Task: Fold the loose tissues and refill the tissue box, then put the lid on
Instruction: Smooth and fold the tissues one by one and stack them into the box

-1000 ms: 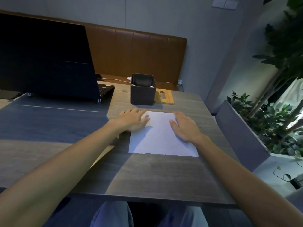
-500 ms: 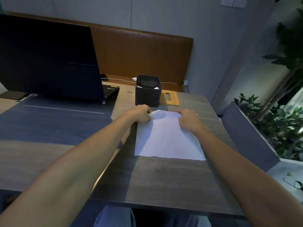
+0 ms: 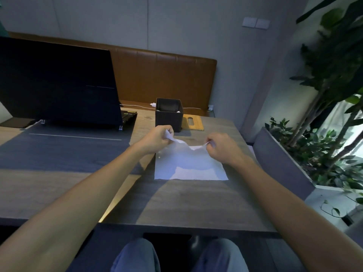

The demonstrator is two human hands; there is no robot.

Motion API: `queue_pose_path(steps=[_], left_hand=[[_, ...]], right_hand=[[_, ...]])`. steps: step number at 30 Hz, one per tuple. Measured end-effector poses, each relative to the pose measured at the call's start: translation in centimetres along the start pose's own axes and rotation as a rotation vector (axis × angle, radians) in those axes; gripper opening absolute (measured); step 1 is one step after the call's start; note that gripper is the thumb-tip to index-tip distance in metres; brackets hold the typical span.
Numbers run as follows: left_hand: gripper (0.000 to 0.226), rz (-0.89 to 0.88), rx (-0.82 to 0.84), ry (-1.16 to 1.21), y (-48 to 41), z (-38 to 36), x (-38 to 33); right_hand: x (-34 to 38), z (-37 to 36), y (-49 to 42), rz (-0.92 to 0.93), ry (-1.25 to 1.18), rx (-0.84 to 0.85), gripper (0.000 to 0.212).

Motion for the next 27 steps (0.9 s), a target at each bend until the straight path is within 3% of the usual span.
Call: queue_pose_path(steps=[7,14,17,21,24,27], left_hand=[[0.025,-0.101,0.120,-0.126,4.2,-1.5,-1.0],[0.041,-0.015,0.225,-0.364,5.8,-2.9,1.0],[0.039,-0.017,0.259,-0.377,5.9,-2.5,1.0],[0.055,0.045,0.256,-0.347,4.9,-1.7,0.9],[0.039,0.032,0.195,-0.240,4.8,-2.1,-0.3],[0.033,-0.008,0.170,-0.286,5.6,-4.9,-1.3]], right_hand=[[1.5,-0.7,2.9,0.041,-0.001,0.114,0.010],[2.2,-1.0,5.5,0.117,-0.013,0.251,0.013],[1.8,-0.8,5.5,0.080,-0.108,0.238,0.018],[0.9,-0.4,4.8,0.005,-0.104,0.155,0.022],[0.8,-1.2,4.3,-0.003,-0.068,0.145,0.021],[1.6,-2.8,3.6,0.026,-0.003,0.150,0.028]])
Point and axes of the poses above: each hand's wrist, its own y-axis away from the middle knuckle, its own z-axis out of the back of the hand, x = y × z, the point moved 7 cm from there along -y, towards the middle knuckle, and after that the axes turned 15 degrees about z, right-handed, at the moved point
